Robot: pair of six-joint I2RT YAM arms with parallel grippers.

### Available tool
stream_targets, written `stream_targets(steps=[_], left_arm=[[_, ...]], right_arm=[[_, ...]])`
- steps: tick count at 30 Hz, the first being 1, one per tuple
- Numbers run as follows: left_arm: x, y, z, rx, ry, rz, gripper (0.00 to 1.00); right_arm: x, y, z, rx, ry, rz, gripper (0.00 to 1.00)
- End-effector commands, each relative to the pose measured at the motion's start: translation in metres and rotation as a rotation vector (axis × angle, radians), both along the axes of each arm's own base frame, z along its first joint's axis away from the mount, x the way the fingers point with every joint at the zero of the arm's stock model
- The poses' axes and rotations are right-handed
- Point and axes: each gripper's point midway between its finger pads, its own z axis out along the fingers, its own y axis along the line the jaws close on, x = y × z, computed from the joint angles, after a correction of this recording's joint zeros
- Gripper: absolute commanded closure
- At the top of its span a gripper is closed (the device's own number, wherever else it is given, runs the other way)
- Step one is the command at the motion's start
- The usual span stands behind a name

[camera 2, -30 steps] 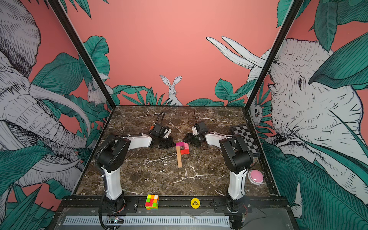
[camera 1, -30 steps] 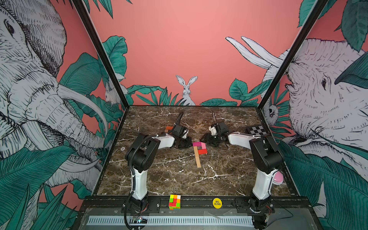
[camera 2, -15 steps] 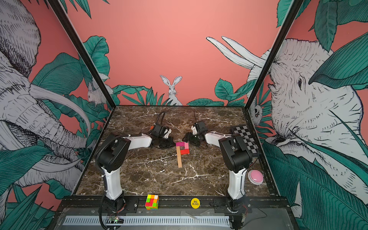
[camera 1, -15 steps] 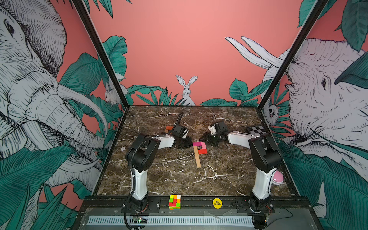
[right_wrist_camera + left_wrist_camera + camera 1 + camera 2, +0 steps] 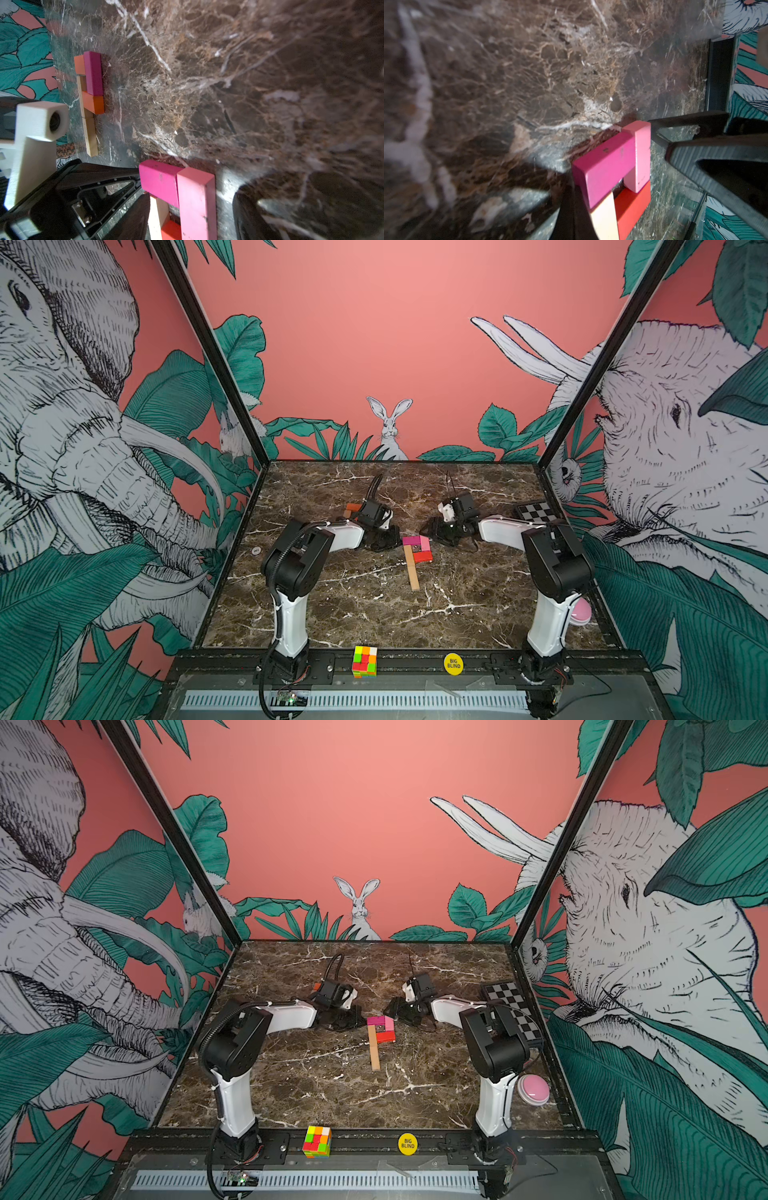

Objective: Assemble the letter p with building blocks
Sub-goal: Adjust the building block at the center of the board, then reset both arms

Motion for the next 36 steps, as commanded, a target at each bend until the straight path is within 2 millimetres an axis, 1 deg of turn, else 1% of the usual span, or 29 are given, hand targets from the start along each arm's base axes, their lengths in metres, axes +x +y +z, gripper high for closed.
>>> stream_targets(steps=[1,3,9,12,14,16,17,19,23,25,26,27,28,29,31,32,33,36], left_arm=[[-0.019,0.022,-0.018,0.075,0.072,0.035,0.98],[-0.022,0.024,-0.019,0.075,0.075,0.037,0.98],[-0.030,0.029,-0.019,0.066,0.078,0.045,0.98],[-0.033,0.029,-0.014,0.054,0.072,0.041,0.98],[-0.034,0.030,-0.005,0.048,0.058,0.034,0.98],[-0.032,0.030,0.012,0.036,0.016,0.022,0.98],[-0.031,0.031,0.021,0.036,-0.004,0.016,0.98],[-0.031,0.031,0.045,0.032,-0.057,-0.006,0.98],[-0.030,0.035,0.105,0.021,-0.193,-0.041,0.97],[-0.030,0.043,0.137,0.037,-0.283,-0.040,0.96],[-0.030,0.048,0.149,0.052,-0.322,-0.035,0.96],[-0.030,0.056,0.163,0.074,-0.373,-0.023,0.93],[-0.030,0.065,0.174,0.103,-0.421,-0.005,0.85],[-0.031,0.073,0.181,0.127,-0.458,0.012,0.75],[-0.031,0.093,0.196,0.195,-0.546,0.057,0.42],[-0.031,0.101,0.199,0.223,-0.574,0.078,0.30],[-0.030,0.110,0.204,0.251,-0.608,0.100,0.02],[-0.027,0.140,0.211,0.364,-0.674,0.202,0.01]], right_arm=[[-0.016,-0.012,-0.007,-0.032,0.025,-0.005,0.38],[-0.023,-0.016,-0.011,-0.037,0.035,-0.009,0.39],[-0.044,-0.025,-0.021,-0.034,0.058,-0.034,0.46],[-0.052,-0.028,-0.023,-0.037,0.064,-0.038,0.48],[-0.054,-0.030,-0.018,-0.038,0.053,-0.036,0.49],[-0.055,-0.031,-0.005,-0.034,0.017,-0.030,0.48],[-0.054,-0.033,0.004,-0.035,-0.005,-0.031,0.48],[-0.054,-0.038,0.026,-0.056,-0.050,-0.029,0.47],[-0.055,-0.055,0.077,-0.114,-0.176,-0.037,0.45],[-0.057,-0.068,0.102,-0.152,-0.248,-0.052,0.43],[-0.060,-0.074,0.112,-0.172,-0.276,-0.058,0.42],[-0.061,-0.082,0.121,-0.198,-0.305,-0.068,0.40],[-0.064,-0.089,0.131,-0.221,-0.340,-0.078,0.36],[-0.067,-0.096,0.139,-0.243,-0.370,-0.089,0.31],[-0.072,-0.112,0.158,-0.290,-0.453,-0.119,0.17],[-0.075,-0.119,0.167,-0.308,-0.485,-0.135,0.02],[-0.078,-0.126,0.175,-0.330,-0.519,-0.153,0.01],[-0.086,-0.148,0.197,-0.392,-0.610,-0.215,0.01]])
